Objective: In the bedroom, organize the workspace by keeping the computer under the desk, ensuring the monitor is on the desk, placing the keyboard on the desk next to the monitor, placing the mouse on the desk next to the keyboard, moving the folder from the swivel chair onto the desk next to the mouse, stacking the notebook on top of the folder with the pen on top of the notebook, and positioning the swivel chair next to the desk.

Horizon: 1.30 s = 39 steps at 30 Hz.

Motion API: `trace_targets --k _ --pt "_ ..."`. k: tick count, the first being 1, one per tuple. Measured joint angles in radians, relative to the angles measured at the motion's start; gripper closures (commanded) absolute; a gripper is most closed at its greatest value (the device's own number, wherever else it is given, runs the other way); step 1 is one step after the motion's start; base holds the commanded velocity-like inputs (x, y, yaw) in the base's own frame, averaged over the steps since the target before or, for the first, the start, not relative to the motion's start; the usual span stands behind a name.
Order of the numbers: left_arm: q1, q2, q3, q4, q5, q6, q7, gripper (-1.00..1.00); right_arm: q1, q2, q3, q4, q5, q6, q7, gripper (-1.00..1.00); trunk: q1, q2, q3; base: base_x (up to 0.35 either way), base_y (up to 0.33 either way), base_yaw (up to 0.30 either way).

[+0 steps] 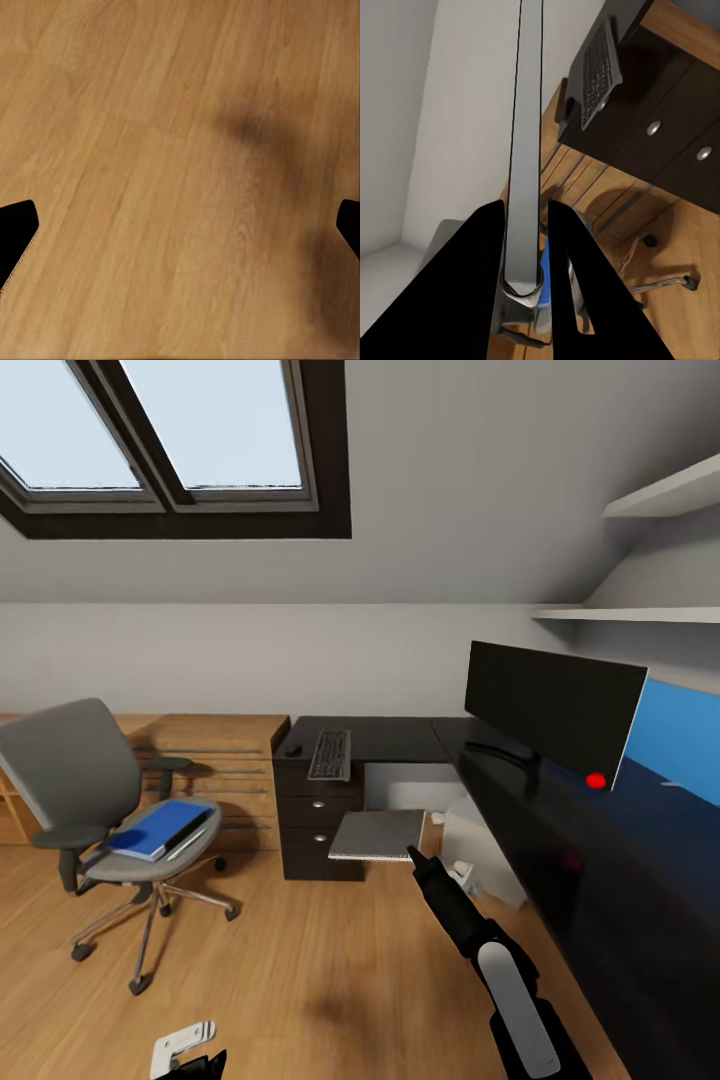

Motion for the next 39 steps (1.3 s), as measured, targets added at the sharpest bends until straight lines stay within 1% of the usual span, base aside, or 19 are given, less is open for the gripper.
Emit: trace_targets --k 14,21,25,27,30,31,32,33,35,36,39 --pt "0.000 0.000 0.000 0.002 0.000 0.000 0.000 -1.00 0.000 0.000 -0.001 0.001 0.000 -0.002 0.000 1.00 0.000 0.000 0.000 0.322 0.099 0.000" --pt "0.000 0.000 -0.001 0.015 0.000 0.000 0.001 -1.00 0.000 0.002 0.001 -0.008 -0.001 0.001 -0.004 1.00 0.000 0.000 0.000 0.328 0.025 0.000" --pt "0.000 0.000 -0.018 0.051 0.000 0.000 0.001 -1.00 0.000 0.005 0.002 -0.012 -0.003 -0.004 -0.002 1.00 0.000 0.000 0.000 0.329 0.004 0.000" --pt "0.000 0.000 -0.024 0.057 0.000 0.000 0.001 -1.00 0.000 0.005 0.002 -0.013 -0.010 -0.005 -0.002 1.00 0.000 0.000 0.000 0.329 0.002 0.000" --pt "0.000 0.000 -0.030 0.064 0.000 0.000 0.001 -1.00 0.000 0.005 0.000 -0.024 -0.051 -0.007 -0.002 1.00 0.000 0.000 0.000 0.329 0.001 0.000" --pt "0.000 0.000 -0.031 0.066 0.000 0.000 0.001 -1.00 0.000 0.005 -0.001 -0.036 -0.084 -0.008 -0.003 1.00 0.000 0.000 0.000 0.329 0.000 0.000" --pt "0.000 0.000 -0.032 0.066 0.000 0.000 0.001 -1.00 -0.001 0.005 -0.002 -0.043 -0.101 -0.008 -0.003 1.00 0.000 0.000 0.000 0.329 0.000 0.000" --pt "0.000 0.000 -0.033 0.067 0.000 0.000 0.002 -1.00 -0.001 0.005 -0.002 -0.052 -0.137 -0.010 -0.005 1.00 0.000 0.000 0.000 0.329 0.000 0.000" --pt "0.000 0.000 -0.034 0.068 0.000 -0.001 0.002 -1.00 -0.003 0.004 -0.003 -0.059 -0.168 -0.013 -0.008 1.00 0.000 0.000 0.000 0.329 0.000 0.000" --pt "0.000 -0.001 -0.035 0.069 0.000 0.000 0.002 -1.00 -0.005 0.004 -0.003 -0.062 -0.191 -0.020 -0.014 1.00 0.000 0.000 0.000 0.329 0.000 0.000" --pt "0.000 -0.002 -0.036 0.069 0.000 -0.001 0.002 -1.00 -0.010 0.004 -0.004 -0.065 -0.217 -0.050 -0.042 1.00 0.000 0.000 0.000 0.329 0.000 0.000"
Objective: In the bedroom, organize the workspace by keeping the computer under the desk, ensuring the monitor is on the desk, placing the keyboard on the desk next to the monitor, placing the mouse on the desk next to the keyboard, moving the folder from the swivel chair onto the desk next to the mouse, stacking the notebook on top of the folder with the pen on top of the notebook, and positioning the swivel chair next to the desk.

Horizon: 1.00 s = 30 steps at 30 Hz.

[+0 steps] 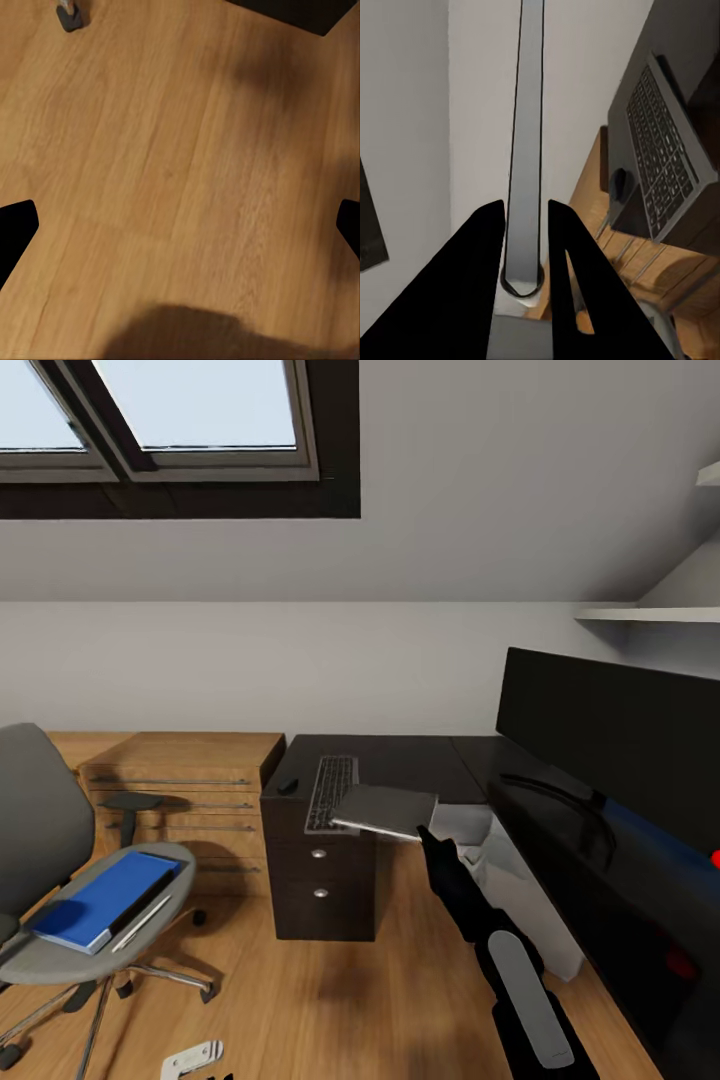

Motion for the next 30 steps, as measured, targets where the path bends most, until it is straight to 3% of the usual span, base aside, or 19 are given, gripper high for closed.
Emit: trace_targets --k 10,13,21,26,30 --pt "0.000 0.001 -0.001 0.001 0.000 0.000 0.000 -1.00 -0.003 -0.002 -0.002 0.039 -0.021 -0.181 -0.040 1.00 0.000 0.000 0.000 0.331 0.033 0.000" --pt "0.000 0.001 0.000 0.000 0.000 -0.001 0.000 -1.00 -0.004 -0.003 -0.002 0.094 -0.022 -0.201 -0.040 1.00 0.000 0.000 0.000 0.332 0.101 0.000" --pt "0.000 0.001 0.001 0.001 0.000 -0.001 -0.001 -1.00 -0.004 -0.004 -0.007 0.092 -0.018 -0.213 -0.039 1.00 0.000 0.000 0.000 0.332 0.070 0.000" --pt "0.000 0.001 0.001 0.001 0.000 -0.001 0.000 -1.00 -0.004 -0.007 -0.008 0.091 -0.013 -0.310 -0.039 1.00 0.000 0.000 0.000 0.331 -0.010 0.000" --pt "0.000 0.001 0.000 0.001 0.000 -0.012 0.000 -1.00 -0.004 -0.011 -0.008 0.096 -0.013 -0.336 -0.041 1.00 0.000 0.000 0.000 0.277 -0.148 0.000"
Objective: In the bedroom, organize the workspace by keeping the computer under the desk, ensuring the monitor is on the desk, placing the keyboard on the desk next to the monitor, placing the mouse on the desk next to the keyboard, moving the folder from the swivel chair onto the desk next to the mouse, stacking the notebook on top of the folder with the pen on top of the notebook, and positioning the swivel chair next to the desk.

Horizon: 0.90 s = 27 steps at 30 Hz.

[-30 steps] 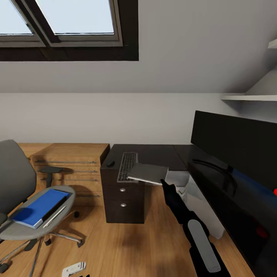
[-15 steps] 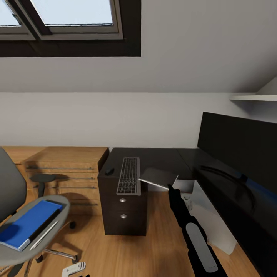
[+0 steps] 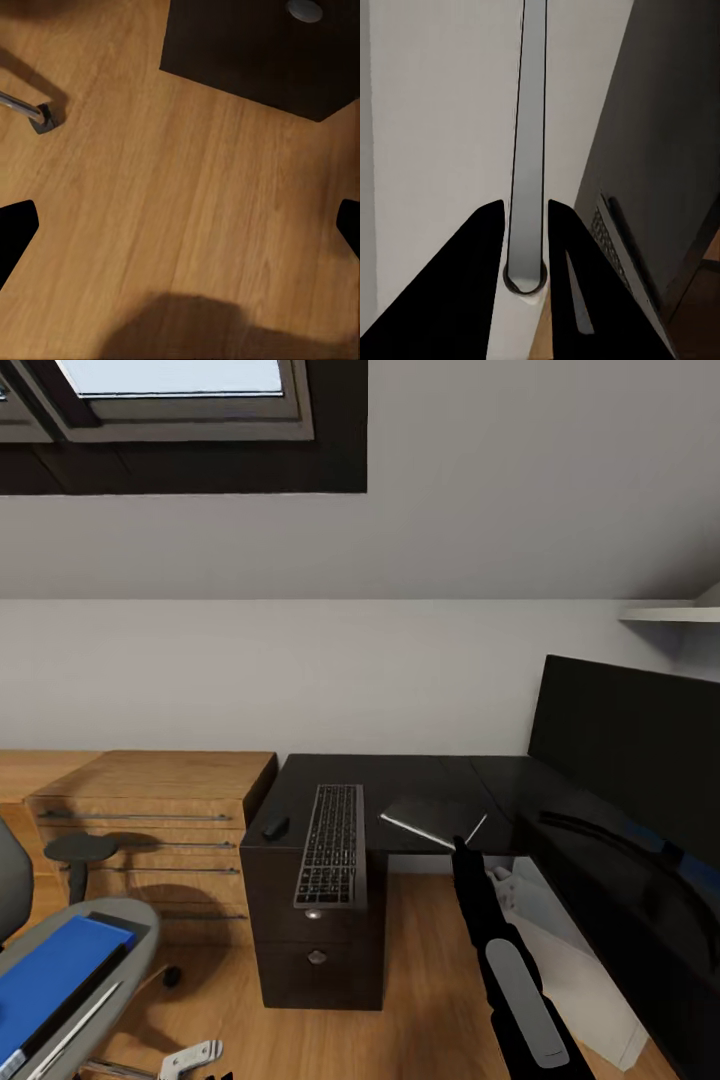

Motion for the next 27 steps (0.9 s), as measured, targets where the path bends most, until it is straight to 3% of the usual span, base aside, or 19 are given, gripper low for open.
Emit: trace_targets --k 11,27 --pt "0.000 0.002 0.002 0.000 0.000 -0.027 0.000 -1.00 -0.013 -0.002 -0.033 0.091 0.001 -0.009 -0.006 1.00 0.000 0.000 0.000 0.126 -0.030 0.000" --pt "0.000 0.001 0.002 -0.001 0.002 -0.032 -0.001 -1.00 -0.014 0.002 -0.037 0.120 -0.008 -0.010 -0.005 1.00 0.000 0.000 0.000 0.159 0.000 0.000"
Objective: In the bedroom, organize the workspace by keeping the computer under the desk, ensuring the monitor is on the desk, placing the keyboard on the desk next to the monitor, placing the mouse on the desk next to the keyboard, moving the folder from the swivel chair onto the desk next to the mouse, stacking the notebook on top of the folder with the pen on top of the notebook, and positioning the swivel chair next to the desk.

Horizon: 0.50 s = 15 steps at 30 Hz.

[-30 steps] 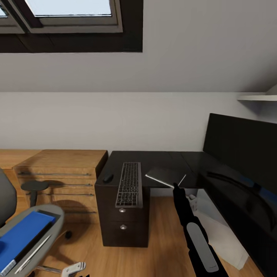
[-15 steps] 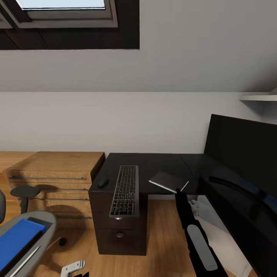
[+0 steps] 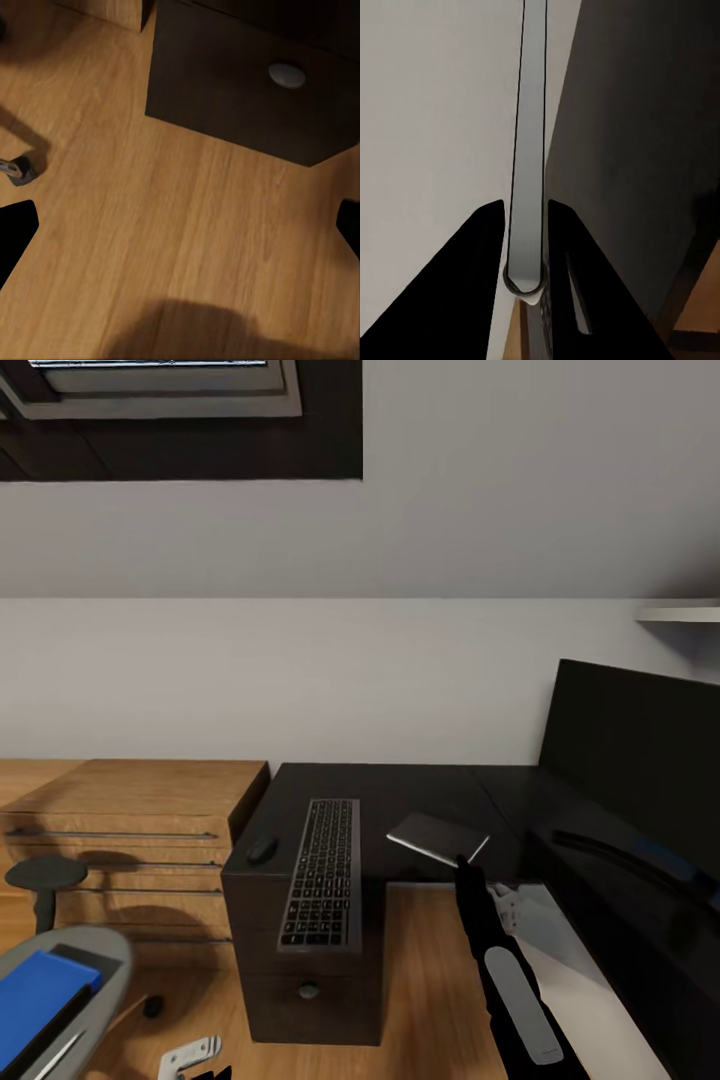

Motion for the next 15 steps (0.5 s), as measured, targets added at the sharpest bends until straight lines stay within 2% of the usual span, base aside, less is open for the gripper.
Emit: trace_targets --k 5,15 --pt "0.000 0.000 0.001 0.000 0.000 0.001 0.000 -1.00 0.000 0.000 0.000 0.005 0.000 0.001 0.001 1.00 0.000 0.000 0.000 0.148 0.000 0.000" --pt "0.000 0.002 0.004 -0.035 0.002 0.001 0.000 -1.00 0.000 -0.002 -0.002 0.007 0.000 0.002 0.004 1.00 0.000 0.000 0.000 0.015 0.000 0.000"
